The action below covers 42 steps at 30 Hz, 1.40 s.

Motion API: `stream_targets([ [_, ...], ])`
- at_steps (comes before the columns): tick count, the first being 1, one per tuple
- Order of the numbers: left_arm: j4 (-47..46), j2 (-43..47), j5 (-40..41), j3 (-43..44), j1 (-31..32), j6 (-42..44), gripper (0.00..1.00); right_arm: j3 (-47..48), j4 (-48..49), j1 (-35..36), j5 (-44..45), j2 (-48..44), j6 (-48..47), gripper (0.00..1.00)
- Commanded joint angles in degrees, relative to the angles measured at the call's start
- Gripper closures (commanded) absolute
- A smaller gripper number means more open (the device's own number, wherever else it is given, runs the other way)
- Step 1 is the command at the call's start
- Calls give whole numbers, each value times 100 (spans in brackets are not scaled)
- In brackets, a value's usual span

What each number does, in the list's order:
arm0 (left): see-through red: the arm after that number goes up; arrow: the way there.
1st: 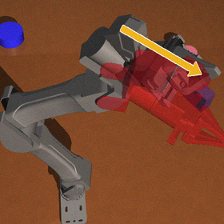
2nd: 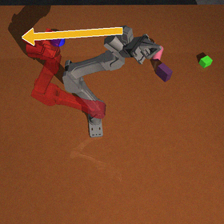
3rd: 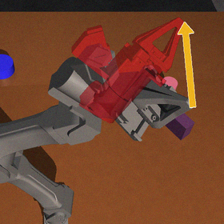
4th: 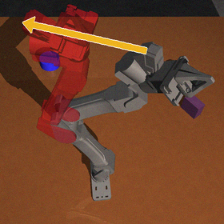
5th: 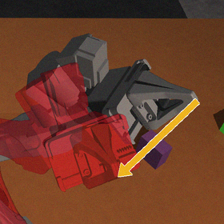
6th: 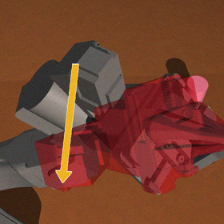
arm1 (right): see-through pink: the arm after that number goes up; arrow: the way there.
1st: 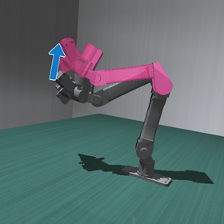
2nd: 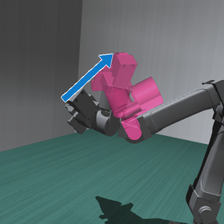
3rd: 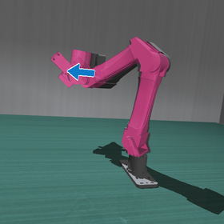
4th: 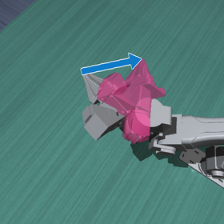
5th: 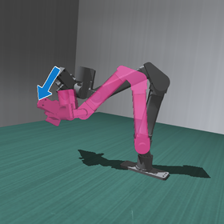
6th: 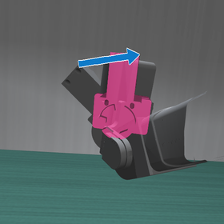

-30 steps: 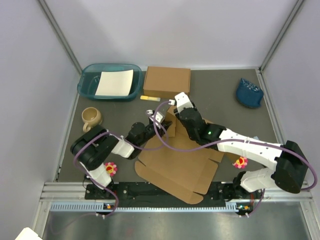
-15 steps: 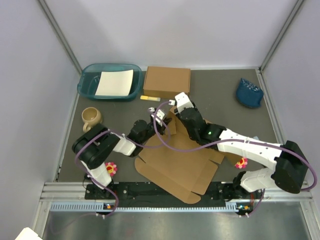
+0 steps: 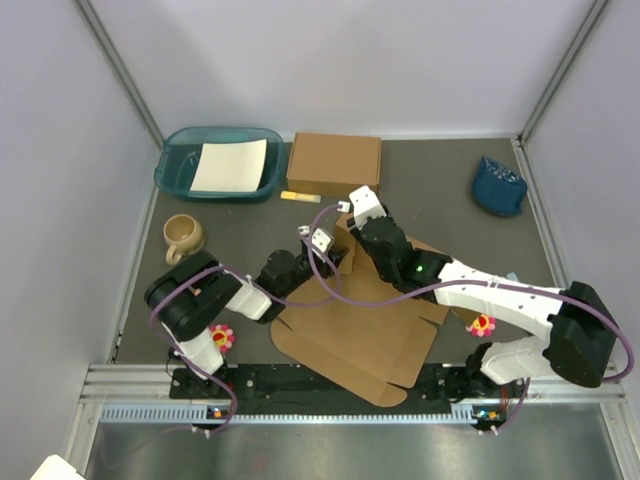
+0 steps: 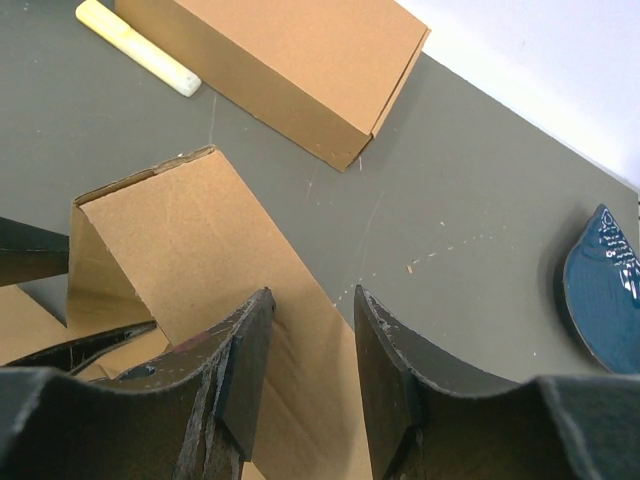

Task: Fold the paper box

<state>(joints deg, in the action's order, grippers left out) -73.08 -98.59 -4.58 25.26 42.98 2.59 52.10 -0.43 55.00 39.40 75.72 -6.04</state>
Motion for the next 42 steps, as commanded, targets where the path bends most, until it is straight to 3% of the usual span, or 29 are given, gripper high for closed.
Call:
stream_targets([
  [1,118,111,-623,-21,105,93,50,-297,-441,63,-714,188,51,59],
  [13,1936,-240,-860,673,167,286,48,-297,-423,63,-820,180,7,59],
  [19,2175,-424,-878,770,175,312,48,-279,-414,63,-872,197,-11,60],
  [22,2175,-512,-852,744,219,321,52,-261,-414,63,-899,223,-11,60],
  [25,1930,-591,-869,639,237,277,73,-270,-406,54,-890,232,-20,60],
  [26,1894,-600,-861,604,246,242,86,-261,-406,63,-899,241,-28,60],
  [28,1815,-635,-817,586,246,207,97,-261,-406,63,-890,241,-28,60],
  [33,1560,-583,-650,489,263,75,100,-261,-397,63,-890,241,-37,60],
  [41,1517,-170,-676,77,333,-109,46,-244,-406,63,-890,224,-64,60],
  [42,1455,-152,-667,24,342,-127,28,-235,-406,63,-890,232,-64,60],
])
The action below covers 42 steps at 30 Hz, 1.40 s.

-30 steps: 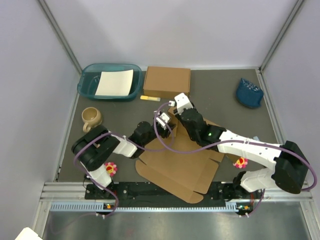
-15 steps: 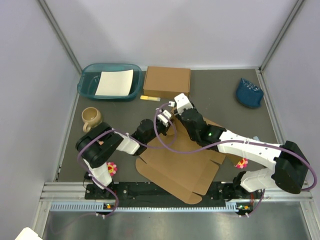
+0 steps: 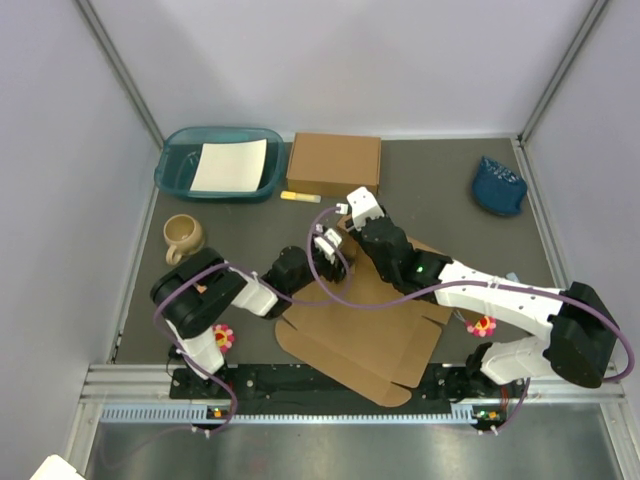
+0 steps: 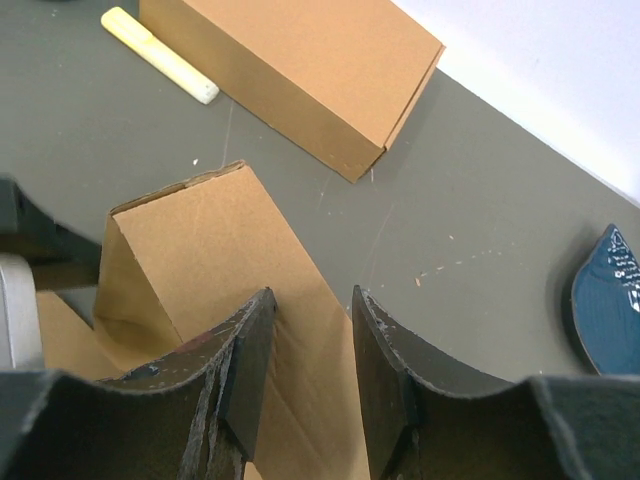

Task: Fold the paper box

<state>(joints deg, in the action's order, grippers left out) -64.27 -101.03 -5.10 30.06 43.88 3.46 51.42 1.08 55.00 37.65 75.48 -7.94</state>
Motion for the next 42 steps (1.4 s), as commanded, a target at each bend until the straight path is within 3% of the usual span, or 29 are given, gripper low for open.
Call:
stream_targets([
  [1,521,93,-597,-510,253,-276,23,-176,-539,63,-724,265,127,60],
  [2,442,93,-632,-571,262,-328,1,-176,-548,63,-733,274,127,60],
  [11,-321,-74,-650,-808,262,-592,3,-211,-495,54,-820,300,144,60],
  [26,-1570,857,-817,-1582,112,-768,2,-246,-486,63,-864,300,153,60],
  [37,-2677,76,-896,-1407,-651,-1532,11,-264,-486,54,-908,265,162,60],
  [42,-2705,5,-957,-1293,-740,-1603,13,-273,-468,63,-917,274,162,60],
])
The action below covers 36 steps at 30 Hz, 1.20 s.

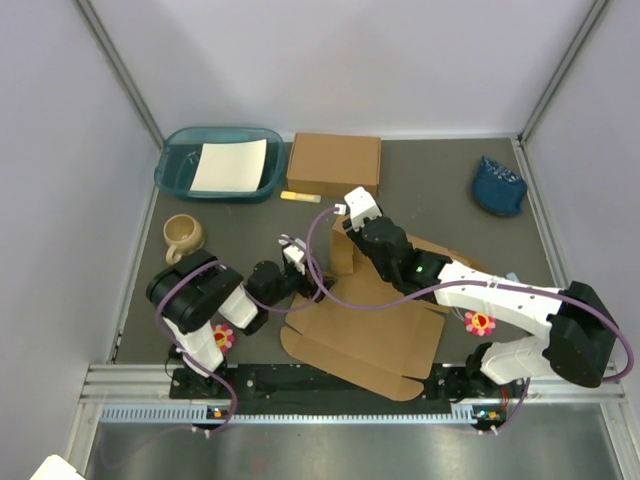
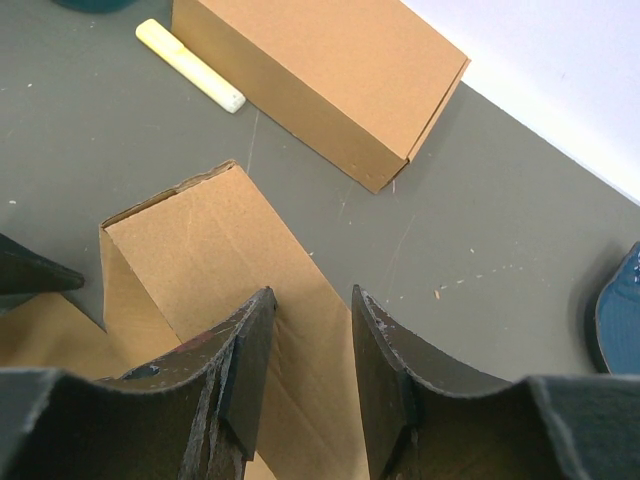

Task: Fold the paper box

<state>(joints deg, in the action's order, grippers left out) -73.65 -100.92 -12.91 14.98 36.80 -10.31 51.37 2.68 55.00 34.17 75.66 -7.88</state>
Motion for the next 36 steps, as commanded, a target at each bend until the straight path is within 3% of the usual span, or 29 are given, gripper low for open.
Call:
stream_targets([
  [1,-1758,3,-238,242,-32,-244,13,-268,-611,63,-578,265,155,60],
  [10,-1346,100,-511,715,-41,-121,13,-277,-593,63,-587,274,138,61],
  [20,-933,-252,-818,1191,-50,63,34,-268,-602,90,-579,274,129,61],
  [33,-344,-85,-1320,1059,-41,266,17,-268,-593,90,-570,283,102,61],
  [36,-73,-112,-1329,1138,-32,406,18,-277,-602,98,-578,283,94,61],
])
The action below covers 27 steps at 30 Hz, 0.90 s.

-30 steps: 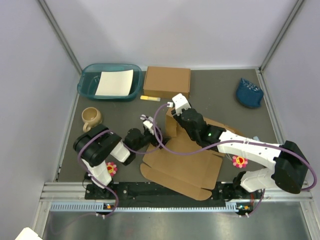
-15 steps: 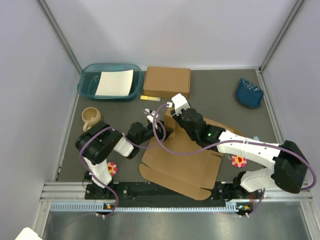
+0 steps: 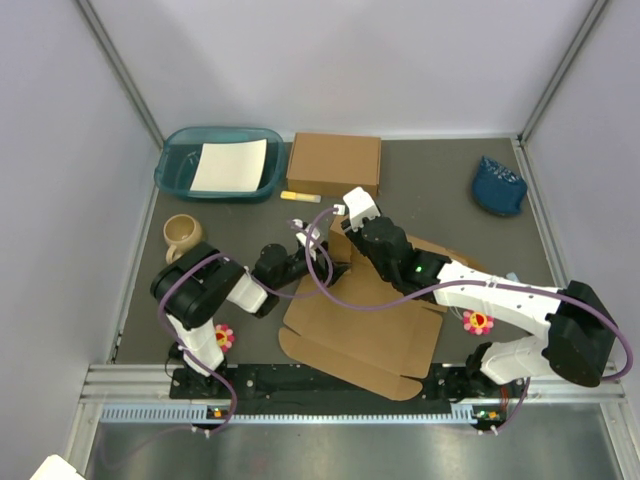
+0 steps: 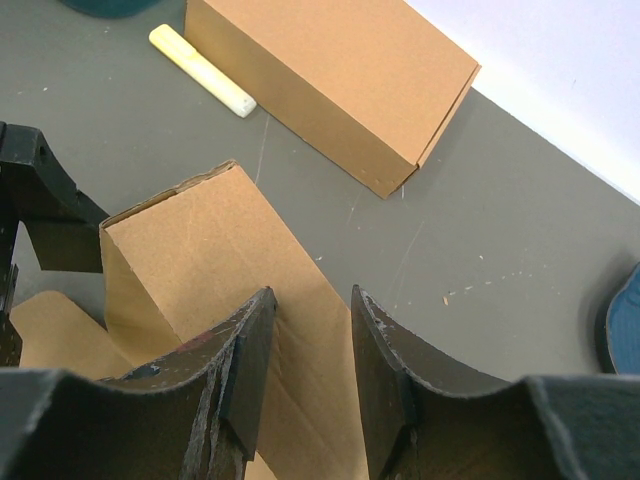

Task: Fold the paper box

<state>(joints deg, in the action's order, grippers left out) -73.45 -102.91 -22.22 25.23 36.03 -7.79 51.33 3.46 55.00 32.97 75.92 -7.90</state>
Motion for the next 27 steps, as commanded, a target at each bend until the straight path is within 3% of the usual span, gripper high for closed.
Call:
stream_targets([
  [1,5,87,-389,131,53,199,19,-273,-672,98,-450,257,104,61],
  [8,1033,43,-160,394,237,656,23,-264,-645,98,-458,292,105,61],
  [16,1483,-106,68,544,308,683,25,-264,-645,98,-449,292,105,61],
  [23,1474,-194,121,553,308,630,50,-264,-636,107,-467,292,113,61],
  [27,1386,-194,332,439,396,700,76,-273,-628,107,-467,292,122,61],
])
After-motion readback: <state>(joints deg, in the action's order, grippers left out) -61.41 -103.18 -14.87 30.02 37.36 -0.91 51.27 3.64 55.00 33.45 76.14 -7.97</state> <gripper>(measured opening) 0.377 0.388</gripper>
